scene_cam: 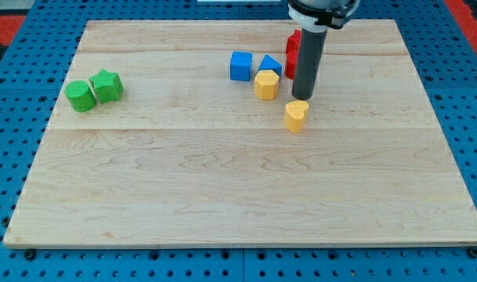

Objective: Place the yellow heart to the right of the hexagon

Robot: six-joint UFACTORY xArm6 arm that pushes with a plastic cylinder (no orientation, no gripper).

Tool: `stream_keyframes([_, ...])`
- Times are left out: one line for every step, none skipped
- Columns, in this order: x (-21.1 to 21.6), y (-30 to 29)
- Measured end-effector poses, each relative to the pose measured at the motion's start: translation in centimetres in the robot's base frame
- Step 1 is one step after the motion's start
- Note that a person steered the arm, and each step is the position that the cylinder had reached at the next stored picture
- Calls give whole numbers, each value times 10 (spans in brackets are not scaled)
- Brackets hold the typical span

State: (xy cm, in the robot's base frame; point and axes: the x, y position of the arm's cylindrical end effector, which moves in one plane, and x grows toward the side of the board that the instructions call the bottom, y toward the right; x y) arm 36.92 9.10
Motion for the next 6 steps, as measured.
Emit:
stream_keyframes([-15,-68])
stream_keyframes([-2,-149])
stream_keyframes([1,-209])
stream_keyframes([-2,-211])
stream_keyframes([-2,-84])
stream_keyframes([5,48])
